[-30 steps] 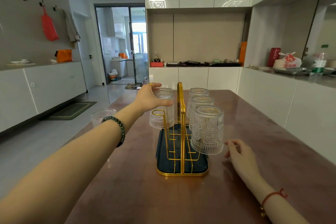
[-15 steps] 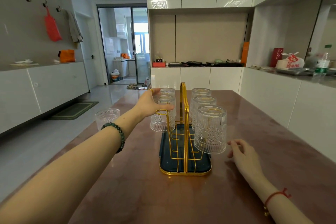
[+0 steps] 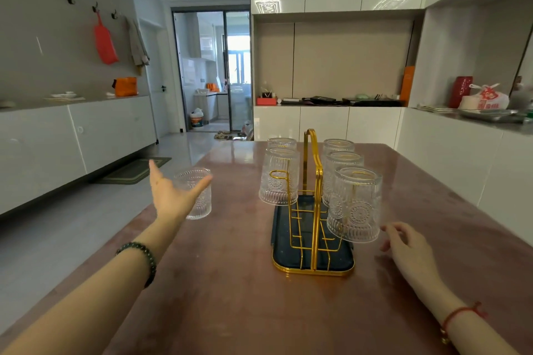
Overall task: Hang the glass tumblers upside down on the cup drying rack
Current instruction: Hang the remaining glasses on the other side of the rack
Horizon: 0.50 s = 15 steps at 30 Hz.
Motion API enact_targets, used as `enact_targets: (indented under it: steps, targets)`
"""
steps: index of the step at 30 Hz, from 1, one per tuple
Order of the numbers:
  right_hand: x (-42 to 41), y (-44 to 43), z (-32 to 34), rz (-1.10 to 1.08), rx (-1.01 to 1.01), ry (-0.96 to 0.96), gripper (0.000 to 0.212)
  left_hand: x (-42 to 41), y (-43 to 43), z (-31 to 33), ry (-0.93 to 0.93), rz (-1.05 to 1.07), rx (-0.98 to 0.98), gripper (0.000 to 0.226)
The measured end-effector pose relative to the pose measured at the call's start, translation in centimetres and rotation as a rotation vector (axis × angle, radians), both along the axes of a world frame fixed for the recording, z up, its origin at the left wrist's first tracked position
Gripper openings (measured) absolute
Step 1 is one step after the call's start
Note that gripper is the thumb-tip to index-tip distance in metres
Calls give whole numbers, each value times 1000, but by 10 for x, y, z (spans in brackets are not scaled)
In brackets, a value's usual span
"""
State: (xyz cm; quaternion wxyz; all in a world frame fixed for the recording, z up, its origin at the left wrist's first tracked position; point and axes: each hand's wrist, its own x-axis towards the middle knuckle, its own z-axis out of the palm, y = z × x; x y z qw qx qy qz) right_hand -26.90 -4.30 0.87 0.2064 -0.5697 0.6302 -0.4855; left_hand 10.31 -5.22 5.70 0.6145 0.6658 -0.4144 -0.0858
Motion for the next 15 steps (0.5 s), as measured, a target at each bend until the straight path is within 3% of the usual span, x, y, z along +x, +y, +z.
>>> enact_targets:
  steps: [4,8,15]
  targets:
    - [0,-1,-2,-4,6,-6,24,10,-13,-35,169,-175,203,131]
    - [-1,-3,-3,-3,-2,-16,23,3,-24,-43,182,-149,224,105]
    - [-1,-6,-2,4,-9,-32,20,6,-33,-43,123,-28,297,93]
